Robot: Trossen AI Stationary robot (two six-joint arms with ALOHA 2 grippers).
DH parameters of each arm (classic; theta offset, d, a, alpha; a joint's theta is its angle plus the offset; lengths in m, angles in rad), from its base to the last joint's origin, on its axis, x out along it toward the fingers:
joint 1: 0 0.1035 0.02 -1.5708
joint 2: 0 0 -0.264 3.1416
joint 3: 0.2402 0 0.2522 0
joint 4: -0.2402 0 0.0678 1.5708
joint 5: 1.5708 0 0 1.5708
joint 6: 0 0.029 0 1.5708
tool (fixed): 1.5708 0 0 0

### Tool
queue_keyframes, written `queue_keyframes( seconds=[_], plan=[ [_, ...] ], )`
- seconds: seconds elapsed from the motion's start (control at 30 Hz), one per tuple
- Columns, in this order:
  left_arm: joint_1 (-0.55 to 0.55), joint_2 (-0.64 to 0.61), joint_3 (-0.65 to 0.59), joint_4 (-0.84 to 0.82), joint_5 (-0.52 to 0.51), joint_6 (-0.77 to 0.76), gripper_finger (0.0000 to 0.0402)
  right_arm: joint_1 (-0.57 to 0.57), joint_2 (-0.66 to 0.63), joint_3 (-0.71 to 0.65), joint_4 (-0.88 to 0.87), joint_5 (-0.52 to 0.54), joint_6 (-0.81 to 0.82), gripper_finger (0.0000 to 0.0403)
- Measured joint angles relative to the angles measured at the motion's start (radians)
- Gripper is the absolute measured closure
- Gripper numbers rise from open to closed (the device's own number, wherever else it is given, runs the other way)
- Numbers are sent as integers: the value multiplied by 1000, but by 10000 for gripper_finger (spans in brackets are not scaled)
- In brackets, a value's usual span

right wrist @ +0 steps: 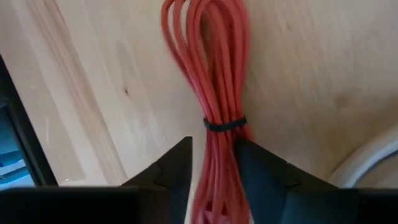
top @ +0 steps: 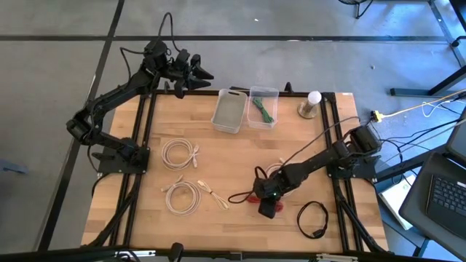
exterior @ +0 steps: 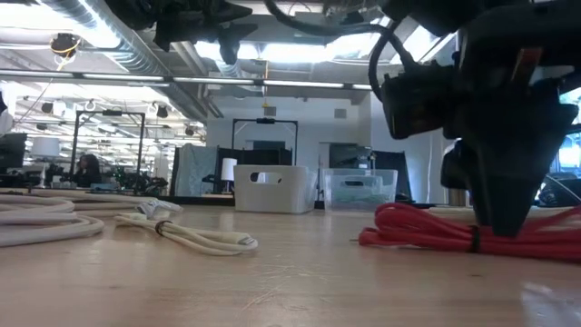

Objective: Pick & Place USB Port
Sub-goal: Put the red usb cable into the transparent bin

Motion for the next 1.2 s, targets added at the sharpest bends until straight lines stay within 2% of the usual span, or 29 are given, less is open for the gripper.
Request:
queue_keyframes(
  seconds=[0.07,0.2,0.37,0.5,0.6,0.77,0.83,0.87,1.03,1.2],
  plan=[
    [0,0,0,-4,0,0,240,1,4,-1,4,1,0,302],
    [0,0,0,-21,0,12,240,0,3,-2,1,-4,21,381],
    [0,0,0,-44,0,15,240,-1,-3,31,-22,-12,103,392],
    [0,0,0,-45,0,17,240,-1,-38,169,-76,-12,104,393],
    [0,0,0,-46,0,24,240,0,-42,326,-257,86,71,393],
    [0,0,0,-46,0,24,240,-21,-48,596,-553,393,-1,393],
    [-4,0,0,-46,0,24,240,-54,-45,655,-643,495,12,393],
    [-5,0,0,-46,0,24,240,-79,-45,676,-680,512,26,393],
    [-13,0,0,-46,0,18,240,-250,-44,696,-790,474,28,393],
    [-26,0,0,-46,0,16,240,-434,-45,697,-789,475,-107,393]
  ],
)
